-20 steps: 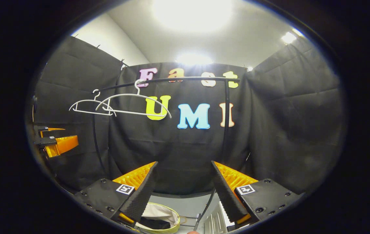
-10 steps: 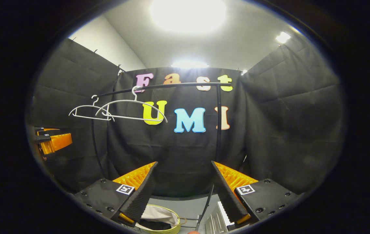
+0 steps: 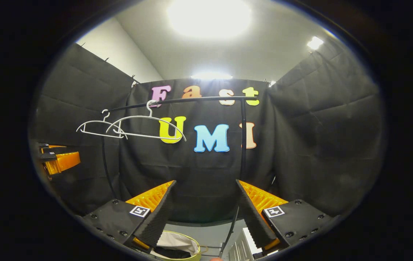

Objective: Grasp the clothes on the hanger with both hands and then place them into the laundry hamper below.

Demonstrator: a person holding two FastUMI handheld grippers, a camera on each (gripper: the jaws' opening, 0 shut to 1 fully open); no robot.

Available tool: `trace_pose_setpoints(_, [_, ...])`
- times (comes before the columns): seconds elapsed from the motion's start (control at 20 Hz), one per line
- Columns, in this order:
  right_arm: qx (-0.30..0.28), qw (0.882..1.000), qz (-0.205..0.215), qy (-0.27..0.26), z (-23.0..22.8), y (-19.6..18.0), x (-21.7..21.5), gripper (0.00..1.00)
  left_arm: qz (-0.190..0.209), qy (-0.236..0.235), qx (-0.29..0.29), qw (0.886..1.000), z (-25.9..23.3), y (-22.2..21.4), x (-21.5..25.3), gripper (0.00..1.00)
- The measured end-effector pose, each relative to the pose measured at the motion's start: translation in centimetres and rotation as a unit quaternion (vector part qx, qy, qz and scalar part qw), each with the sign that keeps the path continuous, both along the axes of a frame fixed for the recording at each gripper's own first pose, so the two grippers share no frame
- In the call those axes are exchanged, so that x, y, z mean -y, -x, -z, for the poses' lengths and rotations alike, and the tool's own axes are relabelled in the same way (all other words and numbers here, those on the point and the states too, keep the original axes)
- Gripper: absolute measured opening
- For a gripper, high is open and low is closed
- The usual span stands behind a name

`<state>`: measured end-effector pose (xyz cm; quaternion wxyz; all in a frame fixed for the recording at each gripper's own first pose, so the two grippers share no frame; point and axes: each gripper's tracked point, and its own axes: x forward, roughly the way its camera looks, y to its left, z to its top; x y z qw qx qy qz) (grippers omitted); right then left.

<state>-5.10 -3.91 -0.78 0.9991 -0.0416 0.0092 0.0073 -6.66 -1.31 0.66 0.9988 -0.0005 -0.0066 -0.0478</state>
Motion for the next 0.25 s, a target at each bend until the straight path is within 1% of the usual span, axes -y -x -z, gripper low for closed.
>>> trace_pose_setpoints(0.25, [0.005, 1.0, 0.0, 0.003, -0.35, -0.45, 0.14, 0.98, 0.005, 0.008, 0.002, 1.0, -0.08, -0.59, 0.2, 0.94])
